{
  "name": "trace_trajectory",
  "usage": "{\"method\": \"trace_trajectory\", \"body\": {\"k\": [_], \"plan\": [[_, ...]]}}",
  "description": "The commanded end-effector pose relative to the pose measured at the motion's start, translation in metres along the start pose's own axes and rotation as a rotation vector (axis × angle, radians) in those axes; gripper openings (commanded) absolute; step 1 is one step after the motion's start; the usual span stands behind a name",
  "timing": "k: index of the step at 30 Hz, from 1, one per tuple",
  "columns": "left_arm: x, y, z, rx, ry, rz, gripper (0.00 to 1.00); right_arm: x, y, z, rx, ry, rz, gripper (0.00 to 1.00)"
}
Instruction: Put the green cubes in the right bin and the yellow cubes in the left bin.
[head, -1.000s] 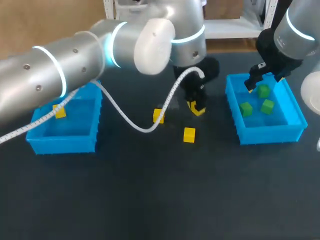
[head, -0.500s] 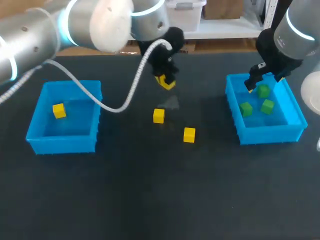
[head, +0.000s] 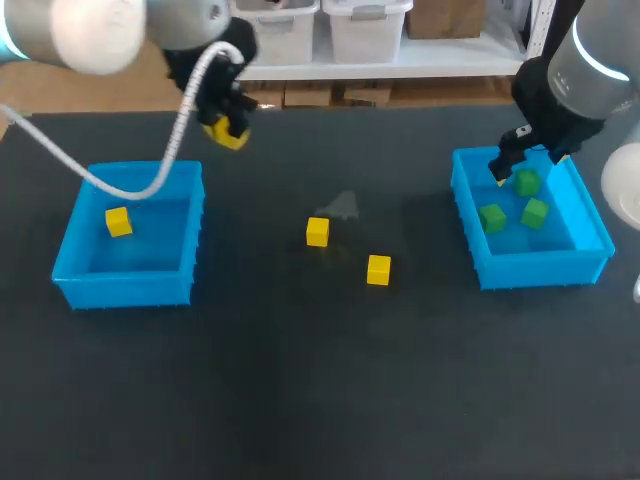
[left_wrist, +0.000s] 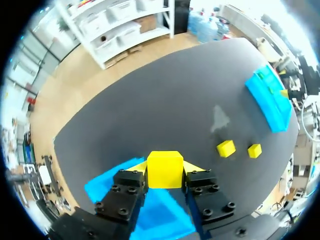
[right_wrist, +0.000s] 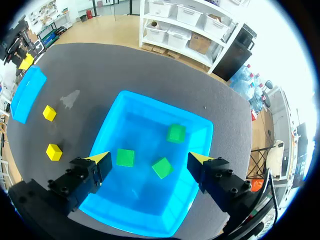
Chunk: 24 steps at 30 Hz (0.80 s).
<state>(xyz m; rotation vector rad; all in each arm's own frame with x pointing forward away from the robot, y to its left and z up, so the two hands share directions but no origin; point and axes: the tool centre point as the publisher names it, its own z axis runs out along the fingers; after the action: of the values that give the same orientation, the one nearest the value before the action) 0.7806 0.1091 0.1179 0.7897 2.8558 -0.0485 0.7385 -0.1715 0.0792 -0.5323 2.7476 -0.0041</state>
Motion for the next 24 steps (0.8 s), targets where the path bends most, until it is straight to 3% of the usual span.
{"method": "trace_trajectory", "body": {"k": [1,9,23,24], "plan": [[0.057,0.019,-0.011,-0.002,-0.178,-0.033,0.00,0.001,0.000,0.000,0.001,-0.002,0.001,1.00],[0.101,0.029,0.009,-0.013,-0.113,-0.093,0.00,0.001,0.000,0.000,0.001,-0.002,0.001,1.00],[0.139,0.050,0.028,-0.037,-0.042,-0.183,0.00,0.001,0.000,0.000,0.001,-0.002,0.001,1.00],[0.140,0.050,0.028,-0.051,-0.041,-0.178,0.41,0.001,0.000,0.000,0.001,-0.002,0.001,1.00]]}}
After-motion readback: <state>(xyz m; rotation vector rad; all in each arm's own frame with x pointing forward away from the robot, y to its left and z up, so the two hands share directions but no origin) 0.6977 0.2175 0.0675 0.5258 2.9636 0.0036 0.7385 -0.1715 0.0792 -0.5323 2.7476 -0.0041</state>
